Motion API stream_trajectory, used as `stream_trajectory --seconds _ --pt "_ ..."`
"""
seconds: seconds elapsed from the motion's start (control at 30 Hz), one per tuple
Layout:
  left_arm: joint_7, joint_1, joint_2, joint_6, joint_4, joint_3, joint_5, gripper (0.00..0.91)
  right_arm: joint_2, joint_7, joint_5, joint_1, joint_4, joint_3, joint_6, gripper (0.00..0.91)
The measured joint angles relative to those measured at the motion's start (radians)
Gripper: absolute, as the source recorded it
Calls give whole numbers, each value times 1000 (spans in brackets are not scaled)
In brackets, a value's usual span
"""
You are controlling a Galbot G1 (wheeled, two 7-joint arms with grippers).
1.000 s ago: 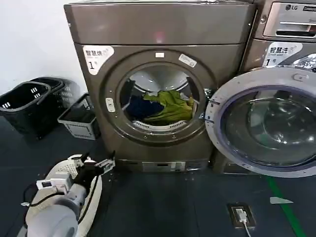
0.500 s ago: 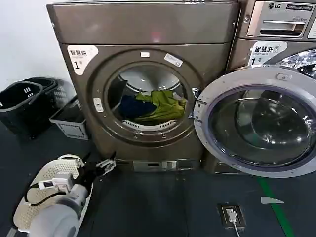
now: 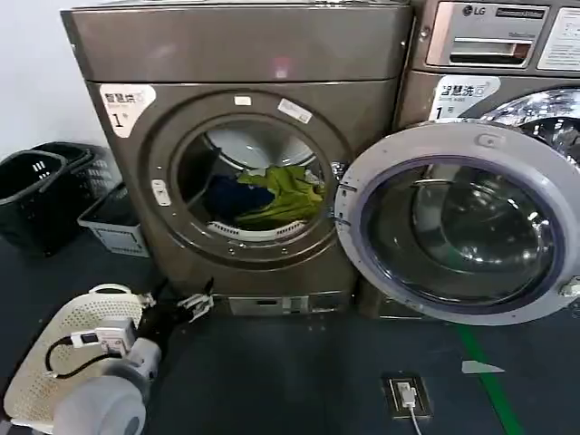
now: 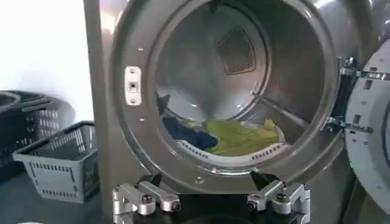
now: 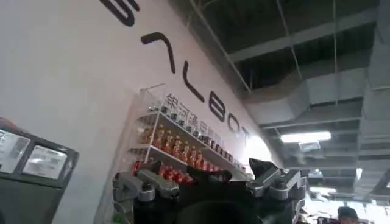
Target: Grasp the clothes from the dryer.
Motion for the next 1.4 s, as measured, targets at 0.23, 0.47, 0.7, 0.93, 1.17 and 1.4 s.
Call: stream_trajectory --seconds 0.23,0.47,0.7,0.93,1.17,1.4 --pt "0 -4 -5 0 1 9 4 907 -1 -2 0 0 -2 -1 4 907" --pt "6 -11 -7 0 8 17 13 907 -5 -8 1 1 -6 -1 13 907" --pt "17 -25 -15 0 22 32 26 907 -3 -21 0 1 -8 2 20 907" --pt "24 -38 -16 0 34 37 35 907 -1 -31 2 2 -12 -4 42 907" --pt "30 -52 -13 0 45 47 38 907 0 -34 2 2 -13 -4 53 907" --pt "31 -60 -13 0 55 54 40 907 1 -35 2 0 -12 -4 59 907"
